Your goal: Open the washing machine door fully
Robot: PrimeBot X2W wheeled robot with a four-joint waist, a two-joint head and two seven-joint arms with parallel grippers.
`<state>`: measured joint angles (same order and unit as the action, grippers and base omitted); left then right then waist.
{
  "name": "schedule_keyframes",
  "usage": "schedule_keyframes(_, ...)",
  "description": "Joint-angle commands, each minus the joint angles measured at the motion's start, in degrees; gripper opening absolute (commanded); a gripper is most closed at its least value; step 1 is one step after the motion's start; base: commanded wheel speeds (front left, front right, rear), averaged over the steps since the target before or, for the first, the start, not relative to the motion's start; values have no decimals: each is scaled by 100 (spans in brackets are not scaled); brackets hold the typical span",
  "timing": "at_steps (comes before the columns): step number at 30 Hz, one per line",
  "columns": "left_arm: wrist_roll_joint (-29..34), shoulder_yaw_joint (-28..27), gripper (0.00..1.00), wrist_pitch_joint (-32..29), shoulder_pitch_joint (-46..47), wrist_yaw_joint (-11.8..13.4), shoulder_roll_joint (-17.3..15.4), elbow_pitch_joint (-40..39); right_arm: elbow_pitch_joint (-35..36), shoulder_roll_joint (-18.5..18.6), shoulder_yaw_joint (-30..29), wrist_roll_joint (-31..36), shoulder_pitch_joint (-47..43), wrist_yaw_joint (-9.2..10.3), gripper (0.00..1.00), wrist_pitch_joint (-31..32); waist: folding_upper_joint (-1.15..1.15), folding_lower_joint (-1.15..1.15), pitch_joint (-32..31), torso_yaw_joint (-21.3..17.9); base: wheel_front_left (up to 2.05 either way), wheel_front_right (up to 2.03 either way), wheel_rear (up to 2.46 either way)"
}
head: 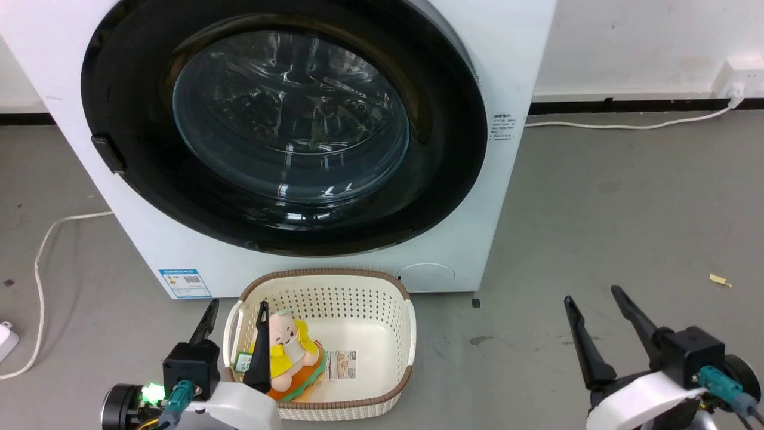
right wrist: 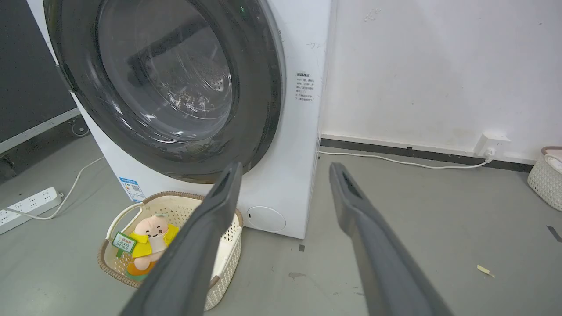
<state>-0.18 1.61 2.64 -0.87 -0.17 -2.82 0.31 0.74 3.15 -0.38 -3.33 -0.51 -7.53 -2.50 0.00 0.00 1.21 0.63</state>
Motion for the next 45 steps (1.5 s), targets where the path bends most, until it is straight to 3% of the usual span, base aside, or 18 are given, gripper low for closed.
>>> schedule_keyframes(1,-16,28,100,51,61,-5,-11,-3,38,15,-18,-54,131,1,100,-49,0,0,16,9,0,0,0)
schedule_keyframes(33,-88,340,100,434,482,41,-12,-70,-383,204,-669,-1583,2198,2,100,822,0,0,788,470,0,0,0)
schedule_keyframes(34,-96,348,100,446,493,45,-12,-74,-417,204,-697,-1620,2287,2,95,852,0,0,817,491,0,0,0)
schedule_keyframes(35,-108,353,100,458,504,49,-12,-78,-453,205,-716,-1658,2374,2,80,885,0,0,843,512,0,0,0)
schedule_keyframes(36,-117,361,100,470,513,51,-12,-81,-491,207,-737,-1692,2459,2,58,913,0,0,868,532,0,0,0)
schedule_keyframes(37,-122,367,100,482,521,54,-11,-84,-531,209,-758,-1727,2544,2,22,940,0,0,892,552,0,0,0)
schedule_keyframes(38,-126,374,100,494,530,56,-11,-87,-575,207,-781,-1767,2628,2,0,970,0,0,916,571,0,0,0)
schedule_keyframes(45,-151,450,100,578,616,59,-10,-109,-1050,150,-1089,-2096,3331,2,0,1251,0,0,1100,715,0,0,0)
